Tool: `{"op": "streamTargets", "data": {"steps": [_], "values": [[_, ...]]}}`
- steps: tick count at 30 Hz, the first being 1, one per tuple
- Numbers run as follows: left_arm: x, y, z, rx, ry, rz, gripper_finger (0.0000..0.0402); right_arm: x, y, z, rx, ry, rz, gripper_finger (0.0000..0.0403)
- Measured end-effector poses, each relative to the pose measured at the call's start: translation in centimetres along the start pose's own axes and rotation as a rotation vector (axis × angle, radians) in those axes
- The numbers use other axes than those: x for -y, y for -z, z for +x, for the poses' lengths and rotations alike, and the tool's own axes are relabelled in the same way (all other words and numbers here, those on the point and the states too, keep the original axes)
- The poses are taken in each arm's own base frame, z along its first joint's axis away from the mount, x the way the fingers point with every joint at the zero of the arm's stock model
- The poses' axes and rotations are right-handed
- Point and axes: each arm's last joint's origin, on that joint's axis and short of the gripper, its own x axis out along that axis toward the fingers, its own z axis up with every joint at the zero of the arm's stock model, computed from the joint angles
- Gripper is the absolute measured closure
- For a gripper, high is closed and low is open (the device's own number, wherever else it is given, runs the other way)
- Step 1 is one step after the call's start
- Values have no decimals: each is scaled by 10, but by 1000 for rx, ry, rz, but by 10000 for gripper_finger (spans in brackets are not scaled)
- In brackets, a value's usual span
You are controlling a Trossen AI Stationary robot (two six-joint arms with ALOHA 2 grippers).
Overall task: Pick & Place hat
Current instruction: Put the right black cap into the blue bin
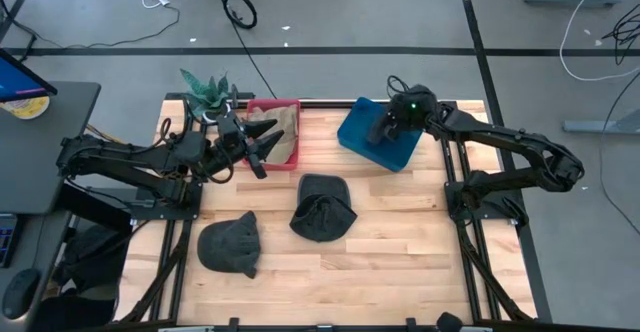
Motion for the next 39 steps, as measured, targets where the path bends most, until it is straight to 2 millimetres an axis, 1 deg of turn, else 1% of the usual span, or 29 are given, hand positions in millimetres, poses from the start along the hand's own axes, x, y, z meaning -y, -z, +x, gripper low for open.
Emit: {"op": "streamTargets", "data": {"steps": [4, 7, 14, 19, 23, 31, 36, 39], "values": [[-1, 0, 1, 2, -5, 0, 220, 0, -13, -1, 156, -88, 23, 378], [-3, -1, 2, 5, -16, -25, 220, -1, -14, -1, 179, -115, 18, 378], [-7, -1, 4, 12, -36, -68, 220, -3, -1, 4, 33, -98, -94, 378], [-7, -1, 4, 12, -36, -69, 220, -7, 6, 17, -40, -103, -123, 378], [-7, -1, 4, 12, -35, -73, 220, -9, 11, 27, -102, -53, -136, 378], [-7, -1, 4, 12, -35, -74, 220, -15, 17, 41, -155, -75, -161, 377], [-7, -1, 4, 12, -35, -73, 220, -15, 17, 43, -156, -60, -162, 371], [-7, -1, 4, 11, -35, -72, 220, -15, 17, 43, -159, -53, -118, 370]]}}
